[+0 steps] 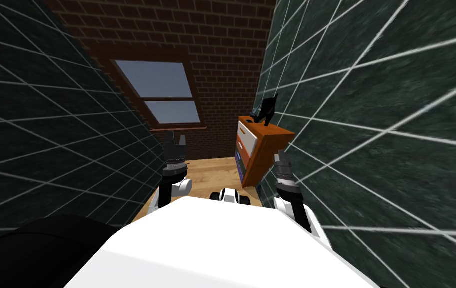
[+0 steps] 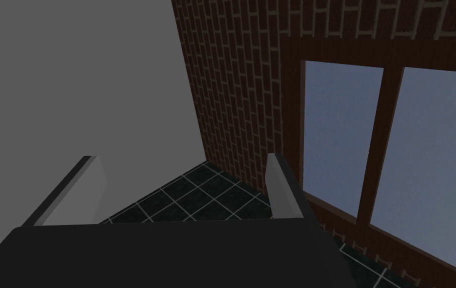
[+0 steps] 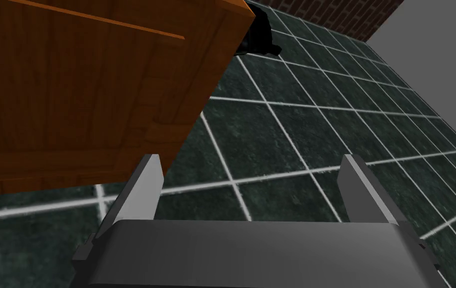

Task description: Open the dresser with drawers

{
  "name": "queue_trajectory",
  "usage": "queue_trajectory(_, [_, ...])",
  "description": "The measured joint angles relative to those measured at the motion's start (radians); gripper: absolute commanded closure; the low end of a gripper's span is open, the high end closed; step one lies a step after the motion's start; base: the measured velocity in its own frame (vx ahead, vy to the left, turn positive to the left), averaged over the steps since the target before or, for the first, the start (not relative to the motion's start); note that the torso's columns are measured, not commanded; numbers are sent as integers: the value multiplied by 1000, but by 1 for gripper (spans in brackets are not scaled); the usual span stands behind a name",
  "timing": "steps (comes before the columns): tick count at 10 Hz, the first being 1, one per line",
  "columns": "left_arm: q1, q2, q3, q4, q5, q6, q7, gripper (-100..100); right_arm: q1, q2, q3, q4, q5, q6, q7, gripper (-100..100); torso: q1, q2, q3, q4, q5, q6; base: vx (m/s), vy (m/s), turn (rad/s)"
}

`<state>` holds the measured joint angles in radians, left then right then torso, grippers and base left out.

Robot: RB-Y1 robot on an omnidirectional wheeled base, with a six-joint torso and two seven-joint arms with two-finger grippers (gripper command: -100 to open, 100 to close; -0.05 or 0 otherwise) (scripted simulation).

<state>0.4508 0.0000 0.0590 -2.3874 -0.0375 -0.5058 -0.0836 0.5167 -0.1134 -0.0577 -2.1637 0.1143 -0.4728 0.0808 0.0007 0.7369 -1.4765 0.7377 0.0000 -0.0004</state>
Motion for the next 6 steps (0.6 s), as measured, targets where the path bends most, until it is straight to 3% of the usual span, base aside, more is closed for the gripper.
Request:
queue_trajectory(2, [0,0,0,0,0,0,0,0,11,-26,4,4,26,56,-9,-100,-1,2,1,1,0,0,79,113,188])
queue_trajectory(6, [0,0,0,0,0,0,0,0,7,-92,5,138,111,153,-35,-100,-1,-2,-1,-1,-1,-2,98,116,154])
